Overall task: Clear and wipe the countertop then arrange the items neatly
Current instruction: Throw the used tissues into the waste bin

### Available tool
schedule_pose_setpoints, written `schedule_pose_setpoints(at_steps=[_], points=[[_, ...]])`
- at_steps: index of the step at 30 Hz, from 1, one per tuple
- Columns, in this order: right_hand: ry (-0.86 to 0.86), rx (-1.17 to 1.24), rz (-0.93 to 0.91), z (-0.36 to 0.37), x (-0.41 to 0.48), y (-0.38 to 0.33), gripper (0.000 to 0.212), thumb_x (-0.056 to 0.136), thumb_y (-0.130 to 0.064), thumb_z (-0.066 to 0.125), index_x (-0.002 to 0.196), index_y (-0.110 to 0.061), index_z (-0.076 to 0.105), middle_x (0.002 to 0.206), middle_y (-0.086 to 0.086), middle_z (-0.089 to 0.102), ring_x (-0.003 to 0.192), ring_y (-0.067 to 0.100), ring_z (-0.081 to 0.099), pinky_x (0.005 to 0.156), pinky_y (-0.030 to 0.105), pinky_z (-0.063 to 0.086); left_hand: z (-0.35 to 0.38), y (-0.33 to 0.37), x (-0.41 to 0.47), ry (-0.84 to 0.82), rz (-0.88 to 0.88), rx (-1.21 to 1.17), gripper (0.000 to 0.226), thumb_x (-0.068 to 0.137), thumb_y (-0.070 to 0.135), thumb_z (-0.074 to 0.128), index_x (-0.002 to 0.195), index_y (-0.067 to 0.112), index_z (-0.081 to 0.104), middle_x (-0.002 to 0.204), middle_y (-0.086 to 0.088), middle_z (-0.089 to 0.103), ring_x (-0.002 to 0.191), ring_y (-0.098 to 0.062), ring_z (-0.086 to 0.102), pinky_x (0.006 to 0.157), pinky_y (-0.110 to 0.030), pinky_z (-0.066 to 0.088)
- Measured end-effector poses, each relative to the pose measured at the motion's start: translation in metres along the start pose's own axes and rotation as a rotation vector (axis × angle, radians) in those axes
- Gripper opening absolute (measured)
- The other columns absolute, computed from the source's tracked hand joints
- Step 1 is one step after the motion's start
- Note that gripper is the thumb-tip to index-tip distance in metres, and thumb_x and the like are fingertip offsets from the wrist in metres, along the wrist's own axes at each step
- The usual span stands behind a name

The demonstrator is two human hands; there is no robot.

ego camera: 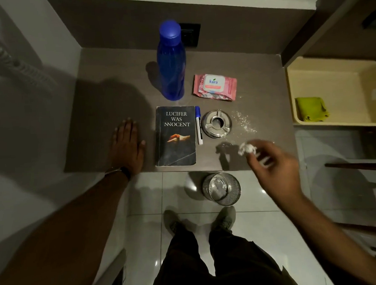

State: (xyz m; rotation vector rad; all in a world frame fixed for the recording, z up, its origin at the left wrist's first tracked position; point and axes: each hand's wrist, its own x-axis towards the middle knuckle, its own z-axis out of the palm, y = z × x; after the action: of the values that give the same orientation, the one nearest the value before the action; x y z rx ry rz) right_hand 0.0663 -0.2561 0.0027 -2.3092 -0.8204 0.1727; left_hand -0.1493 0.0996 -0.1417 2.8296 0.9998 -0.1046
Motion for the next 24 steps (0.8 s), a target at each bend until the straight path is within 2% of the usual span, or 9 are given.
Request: schedule_pose_setpoints(at_steps=[3, 6, 10, 12, 14, 17, 19, 22, 24], points=[[-0.045, -0.056, 0.105, 0.001, -0.048, 0.032, 0.016, 0.097, -0.043, 0.073, 0.113, -0.04, 0.071, 0.092, -0.02, 0.071, 0.077, 0.006, 0.068, 0.061, 0.027, 0.055, 0.001, 0.0, 0.0, 0.002, 0.005, -0.002, 0.07, 0.108, 0.048, 0.026, 0.167, 0.01, 0.02, 0.174, -0.013, 0.019, 0.162, -0.031, 0.019, 0.133, -0.049, 0.011], [-0.122, -0.136, 0.204, 0.018, -0.076, 0.059, 0.016, 0.096, -0.052, 0.069, 0.11, -0.044, 0.069, 0.087, -0.021, 0.069, 0.075, 0.003, 0.066, 0.061, 0.027, 0.056, 0.001, 0.0, 0.0, 0.016, 0.005, -0.001, 0.07, 0.107, 0.046, 0.028, 0.166, 0.009, 0.022, 0.174, -0.015, 0.021, 0.161, -0.031, 0.021, 0.133, -0.049, 0.011], [-0.245, -0.273, 0.278, 0.048, -0.081, 0.084, 0.021, 0.094, -0.049, 0.069, 0.113, -0.04, 0.069, 0.085, -0.018, 0.069, 0.069, 0.001, 0.064, 0.062, 0.026, 0.054, 0.001, 0.001, 0.0, 0.024, 0.009, -0.013, 0.069, 0.108, 0.044, 0.03, 0.165, 0.008, 0.023, 0.173, -0.016, 0.023, 0.16, -0.033, 0.023, 0.133, -0.049, 0.011], [-0.38, -0.335, 0.326, 0.062, -0.075, 0.094, 0.032, 0.097, -0.042, 0.067, 0.127, -0.033, 0.065, 0.098, -0.011, 0.074, 0.086, 0.014, 0.07, 0.071, 0.03, 0.056, 0.001, 0.0, 0.0, 0.03, 0.013, -0.011, 0.069, 0.107, 0.044, 0.029, 0.165, 0.007, 0.024, 0.173, -0.016, 0.024, 0.16, -0.032, 0.023, 0.133, -0.049, 0.012], [-0.581, -0.405, 0.367, 0.074, -0.068, 0.1, 0.051, 0.098, -0.032, 0.066, 0.146, -0.027, 0.05, 0.116, 0.0, 0.074, 0.108, 0.026, 0.07, 0.084, 0.037, 0.059, 0.001, 0.0, -0.001, 0.033, 0.018, -0.018, 0.069, 0.107, 0.045, 0.028, 0.165, 0.008, 0.024, 0.172, -0.016, 0.024, 0.16, -0.032, 0.024, 0.133, -0.049, 0.012], [-0.766, -0.446, 0.419, 0.085, -0.06, 0.097, 0.065, 0.099, -0.02, 0.061, 0.158, -0.022, 0.031, 0.127, 0.011, 0.071, 0.115, 0.035, 0.068, 0.092, 0.045, 0.058, 0.0, 0.002, -0.002, 0.034, 0.016, -0.031, 0.069, 0.107, 0.045, 0.028, 0.165, 0.008, 0.025, 0.172, -0.016, 0.025, 0.16, -0.033, 0.025, 0.133, -0.049, 0.012], [-0.818, -0.465, 0.401, 0.091, -0.058, 0.091, 0.062, 0.098, -0.017, 0.058, 0.156, -0.019, 0.036, 0.129, 0.014, 0.07, 0.116, 0.035, 0.068, 0.094, 0.044, 0.057, 0.0, 0.003, -0.002, 0.038, 0.01, -0.026, 0.069, 0.107, 0.046, 0.028, 0.165, 0.008, 0.025, 0.172, -0.015, 0.024, 0.16, -0.033, 0.025, 0.133, -0.046, 0.007], [-0.796, -0.408, 0.337, 0.096, -0.06, 0.072, 0.044, 0.098, -0.023, 0.059, 0.142, -0.023, 0.057, 0.126, 0.008, 0.073, 0.116, 0.031, 0.069, 0.094, 0.037, 0.057, -0.001, 0.002, -0.002, 0.037, 0.004, -0.023, 0.07, 0.107, 0.048, 0.026, 0.165, 0.009, 0.024, 0.173, -0.014, 0.024, 0.16, -0.032, 0.023, 0.131, -0.034, -0.01], [-0.652, -0.305, 0.264, 0.096, -0.064, 0.05, 0.029, 0.097, -0.028, 0.061, 0.125, -0.025, 0.069, 0.108, 0.001, 0.078, 0.102, 0.028, 0.073, 0.085, 0.034, 0.058, -0.002, 0.002, -0.002, 0.03, 0.007, -0.015, 0.07, 0.107, 0.047, 0.026, 0.165, 0.009, 0.024, 0.173, -0.014, 0.022, 0.16, -0.032, 0.023, 0.133, -0.041, -0.002]])
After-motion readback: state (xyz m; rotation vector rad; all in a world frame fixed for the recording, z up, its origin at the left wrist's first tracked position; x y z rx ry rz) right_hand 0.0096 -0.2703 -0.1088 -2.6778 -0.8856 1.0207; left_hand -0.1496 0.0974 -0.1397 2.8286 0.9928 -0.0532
